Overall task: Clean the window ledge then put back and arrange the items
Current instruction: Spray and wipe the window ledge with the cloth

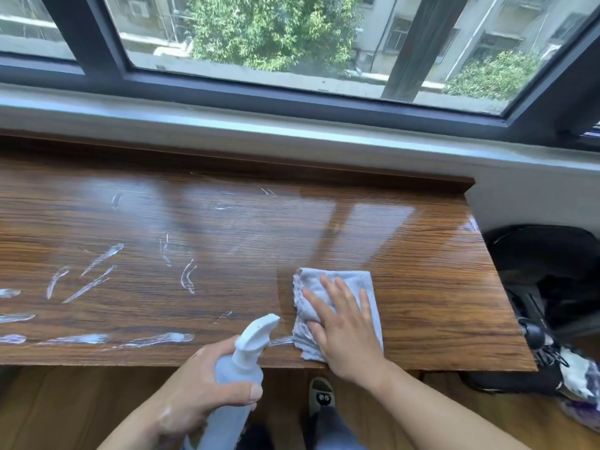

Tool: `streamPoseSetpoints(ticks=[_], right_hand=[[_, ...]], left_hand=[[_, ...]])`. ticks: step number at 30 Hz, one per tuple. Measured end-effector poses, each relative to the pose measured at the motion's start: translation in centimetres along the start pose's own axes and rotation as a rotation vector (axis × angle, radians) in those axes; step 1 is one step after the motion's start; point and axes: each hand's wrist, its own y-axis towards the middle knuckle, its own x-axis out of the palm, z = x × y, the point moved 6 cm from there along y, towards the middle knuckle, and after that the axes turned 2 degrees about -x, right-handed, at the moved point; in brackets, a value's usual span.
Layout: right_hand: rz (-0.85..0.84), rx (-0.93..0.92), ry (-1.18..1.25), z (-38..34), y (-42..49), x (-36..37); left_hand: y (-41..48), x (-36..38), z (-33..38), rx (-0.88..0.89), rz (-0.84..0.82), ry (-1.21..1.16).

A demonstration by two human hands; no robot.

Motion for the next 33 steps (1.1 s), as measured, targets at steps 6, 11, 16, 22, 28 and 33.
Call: streamPoseSetpoints(ticks=[6, 11, 16, 22, 28, 33], right_hand=[[-0.053, 0.065, 0.061, 0.6, 4.2, -0.9], [0.013, 0.288, 0.133, 4.2, 15.2, -4.5], [0.032, 0.173, 0.072, 2.1, 8.1, -2.3], [-0.038, 0.117, 0.006, 3.8, 0.4, -1.5], [0.024, 0.253, -0.01, 8.9, 14.9, -5.2], [0.003, 0.103, 0.004, 4.2, 23.7, -5.5]], left_hand=[[-0.7, -0.4, 0.3, 0.017, -0.03, -0.006], [-0.3, -0.6, -0.1, 0.018, -0.009, -0.012], [-0.2, -1.1, 0.1, 0.069, 0.006, 0.006], [0.9, -1.2, 2.5, 0.128, -0.004, -0.039], [3.0, -2.5, 6.2, 0.204, 0.098, -0.059], [4.8, -3.0, 8.6, 0.178, 0.175, -0.239]])
